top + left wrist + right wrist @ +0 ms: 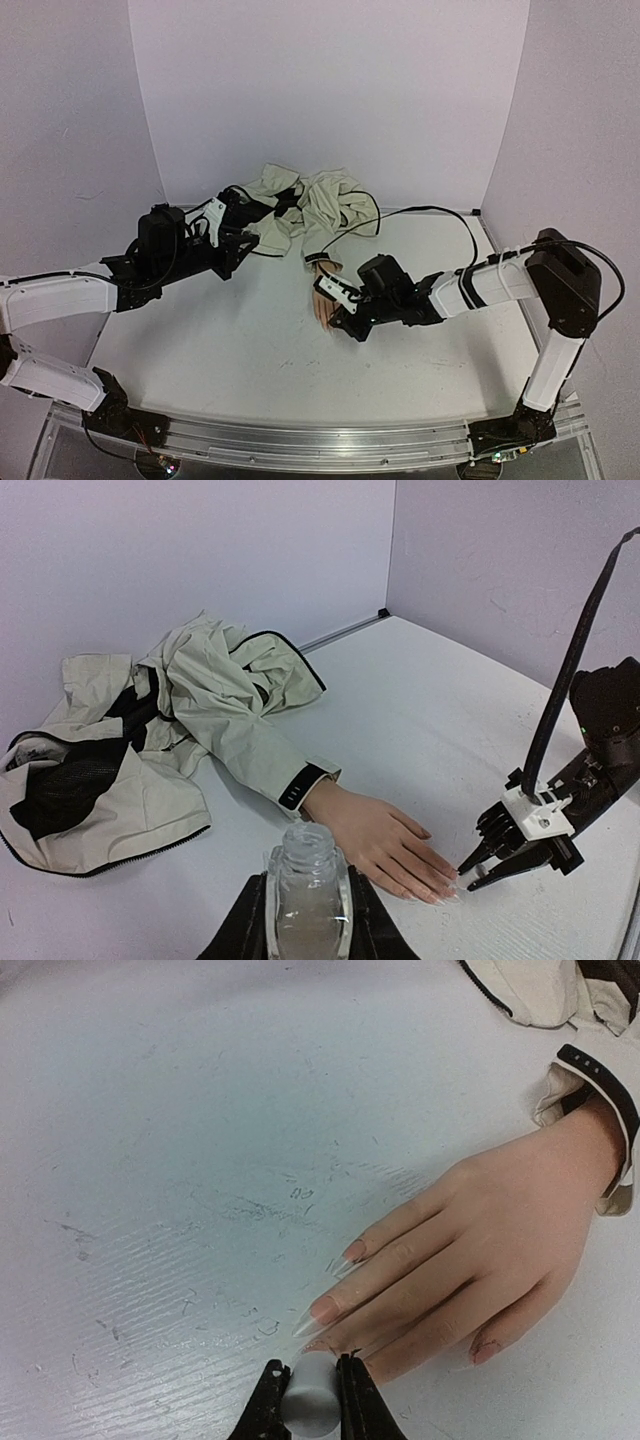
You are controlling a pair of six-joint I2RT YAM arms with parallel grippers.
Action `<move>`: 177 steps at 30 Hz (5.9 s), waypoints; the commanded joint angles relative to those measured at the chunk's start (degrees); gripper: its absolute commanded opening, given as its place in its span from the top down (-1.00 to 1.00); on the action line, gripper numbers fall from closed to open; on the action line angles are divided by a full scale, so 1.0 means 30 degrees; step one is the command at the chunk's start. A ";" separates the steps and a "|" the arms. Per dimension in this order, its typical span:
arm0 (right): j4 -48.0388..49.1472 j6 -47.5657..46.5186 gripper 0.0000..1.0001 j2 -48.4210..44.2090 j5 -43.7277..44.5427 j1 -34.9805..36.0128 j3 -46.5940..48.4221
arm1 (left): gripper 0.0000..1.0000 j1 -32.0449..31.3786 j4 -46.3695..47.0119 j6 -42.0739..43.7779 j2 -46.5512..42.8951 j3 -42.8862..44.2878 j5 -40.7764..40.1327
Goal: Paint the nails
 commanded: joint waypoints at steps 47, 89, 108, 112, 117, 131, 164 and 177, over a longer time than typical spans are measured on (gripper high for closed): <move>-0.0996 -0.0279 1.00 -0.0819 -0.0625 0.0679 -0.0286 | 1.00 0.0093 0.0681 -0.0098 -0.0713 0.0232 0.0047; -0.0325 0.0119 1.00 -0.0256 0.0729 0.0676 -0.0112 | 1.00 0.0093 0.0670 -0.0102 -0.0497 0.0508 0.0281; 0.0003 0.0799 1.00 -0.1997 -0.0540 0.0683 -0.0407 | 1.00 0.0091 0.0541 -0.0658 -0.1782 0.0115 0.0509; 0.0267 0.2589 1.00 -0.3750 -0.0489 0.0677 -0.0743 | 1.00 0.0093 0.0183 -0.1484 -0.2693 0.0246 0.0920; 0.0862 0.5672 1.00 -0.6227 0.0944 0.0671 -0.1304 | 1.00 0.0085 -0.0530 -0.1872 -0.3902 0.0655 0.2181; 0.1091 0.8991 1.00 -1.1496 0.3569 0.0671 -0.2595 | 1.00 0.0007 -0.0844 0.1528 -0.3577 0.3648 0.8003; 0.2243 0.9178 1.00 -0.8150 -0.8000 0.1342 0.3822 | 1.00 -0.2896 -0.1271 0.7481 -0.1883 0.0472 0.6525; 0.2201 0.8845 1.00 -0.7445 -0.6608 0.1756 0.4122 | 1.00 -0.3012 -0.1427 0.7373 -0.1483 0.0626 0.6649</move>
